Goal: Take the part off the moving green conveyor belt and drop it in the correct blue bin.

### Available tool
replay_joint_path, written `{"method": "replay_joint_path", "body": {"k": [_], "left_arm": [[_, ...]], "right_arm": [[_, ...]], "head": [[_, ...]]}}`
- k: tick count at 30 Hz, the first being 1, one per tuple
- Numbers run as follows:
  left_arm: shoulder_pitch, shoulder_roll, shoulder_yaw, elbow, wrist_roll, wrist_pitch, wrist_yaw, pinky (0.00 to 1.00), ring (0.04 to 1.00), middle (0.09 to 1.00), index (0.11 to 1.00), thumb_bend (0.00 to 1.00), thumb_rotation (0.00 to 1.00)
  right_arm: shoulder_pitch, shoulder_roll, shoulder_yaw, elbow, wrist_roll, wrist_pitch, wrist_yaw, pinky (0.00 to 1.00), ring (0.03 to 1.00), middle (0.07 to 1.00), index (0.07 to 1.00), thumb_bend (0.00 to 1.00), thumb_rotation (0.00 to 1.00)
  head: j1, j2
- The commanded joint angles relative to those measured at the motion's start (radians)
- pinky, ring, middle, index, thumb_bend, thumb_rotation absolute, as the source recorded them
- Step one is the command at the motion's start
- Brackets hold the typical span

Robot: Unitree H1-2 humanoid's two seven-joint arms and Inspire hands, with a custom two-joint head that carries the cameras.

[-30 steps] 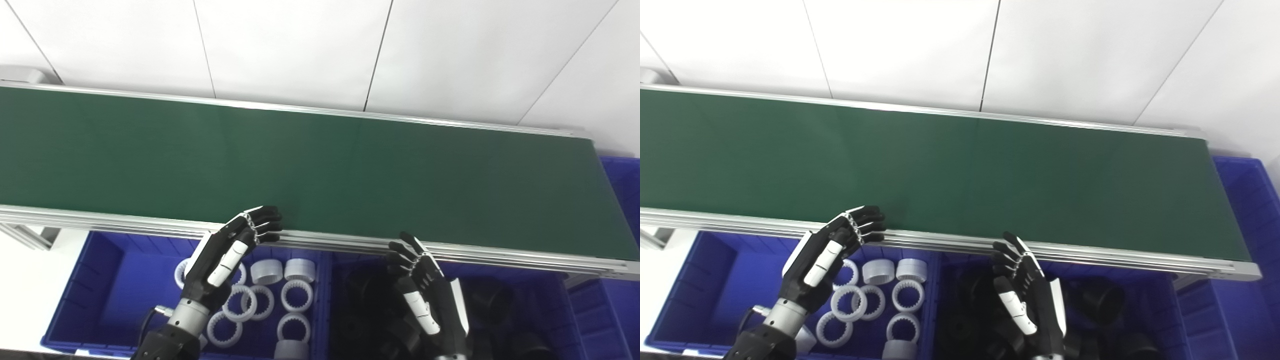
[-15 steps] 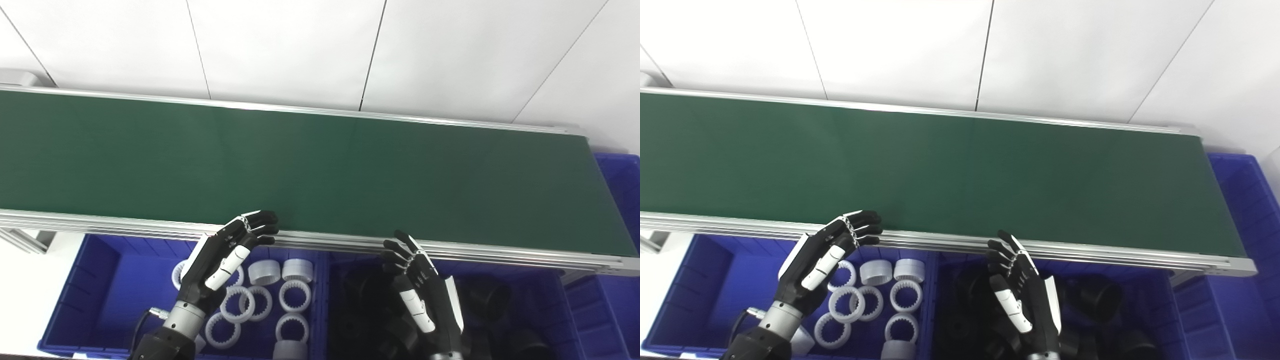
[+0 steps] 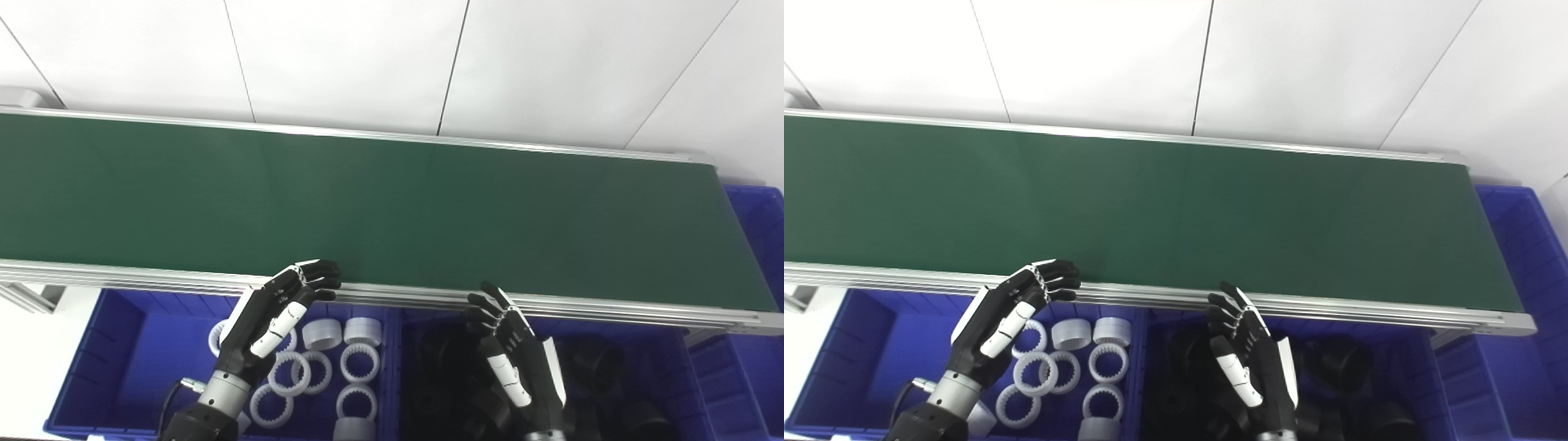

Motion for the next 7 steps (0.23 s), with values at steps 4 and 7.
{"method": "replay_joint_path", "body": {"k": [4, 7], "left_arm": [[-0.009, -0.001, -0.001, -0.021, 0.007, -0.035, 0.001, 0.69, 0.723, 0.741, 0.715, 0.56, 0.68], [-0.009, -0.001, 0.000, -0.020, 0.010, -0.037, 0.003, 0.69, 0.720, 0.738, 0.714, 0.55, 0.67]], "right_arm": [[-0.007, -0.003, 0.008, -0.011, -0.002, -0.048, -0.008, 0.68, 0.759, 0.801, 0.871, 0.67, 0.77], [-0.009, -0.002, 0.009, -0.009, -0.006, -0.048, -0.015, 0.68, 0.755, 0.798, 0.867, 0.67, 0.77]], "head": [[-0.001, -0.005], [-0.001, -0.005]]}}
